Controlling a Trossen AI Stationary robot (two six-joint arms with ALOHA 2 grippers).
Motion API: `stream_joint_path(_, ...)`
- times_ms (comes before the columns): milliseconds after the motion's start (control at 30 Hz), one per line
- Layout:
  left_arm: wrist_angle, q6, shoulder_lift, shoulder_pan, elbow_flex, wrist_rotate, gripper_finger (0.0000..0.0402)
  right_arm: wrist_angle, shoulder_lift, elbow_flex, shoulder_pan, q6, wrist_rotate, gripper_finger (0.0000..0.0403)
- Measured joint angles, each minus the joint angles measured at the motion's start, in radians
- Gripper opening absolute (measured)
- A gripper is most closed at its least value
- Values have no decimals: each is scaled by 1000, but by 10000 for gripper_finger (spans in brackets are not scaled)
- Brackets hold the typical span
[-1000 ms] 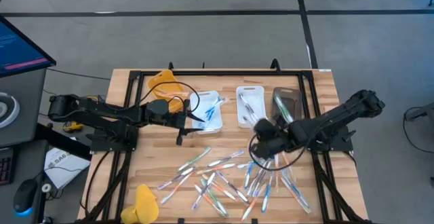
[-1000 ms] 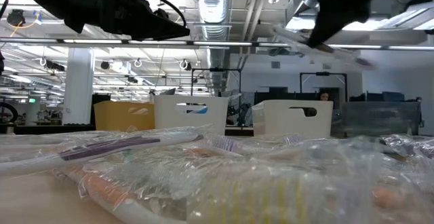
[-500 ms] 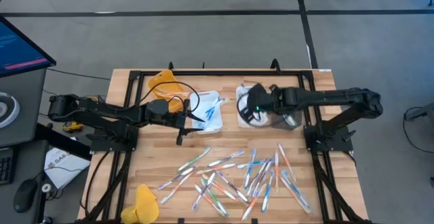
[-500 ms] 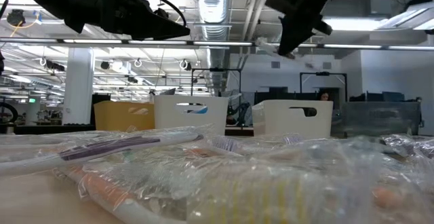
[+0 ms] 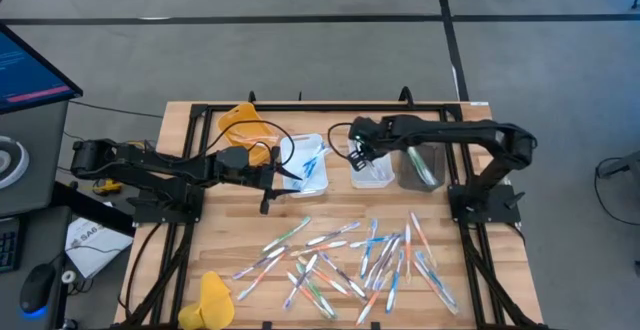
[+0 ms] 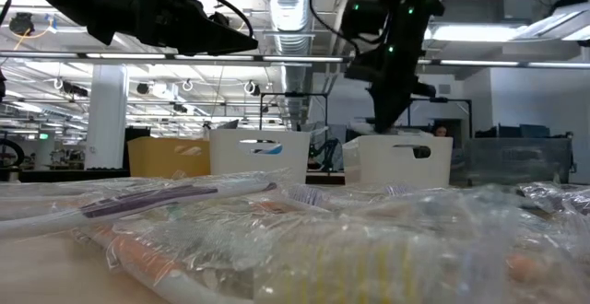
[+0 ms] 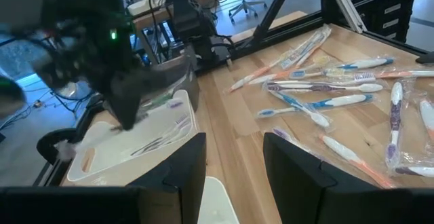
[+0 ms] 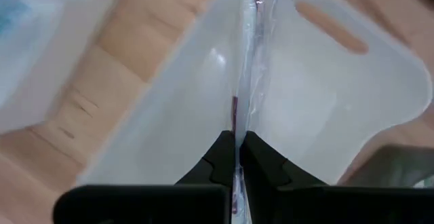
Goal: Pick & Place Toothbrushes
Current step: Put the purple toothbrush into the right white bin
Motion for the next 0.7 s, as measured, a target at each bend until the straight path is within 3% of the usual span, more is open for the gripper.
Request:
stream_joint_path(333, -1, 0, 0, 0, 0, 0, 141, -10, 91, 0, -44, 28, -113, 14)
stream_joint_path(500, 0, 0, 0, 0, 0, 0, 141, -20, 102, 0, -51, 19, -178, 44)
stream_joint_path(700, -1, 0, 0, 0, 0, 0, 141, -60, 61, 21, -74, 12, -184, 79)
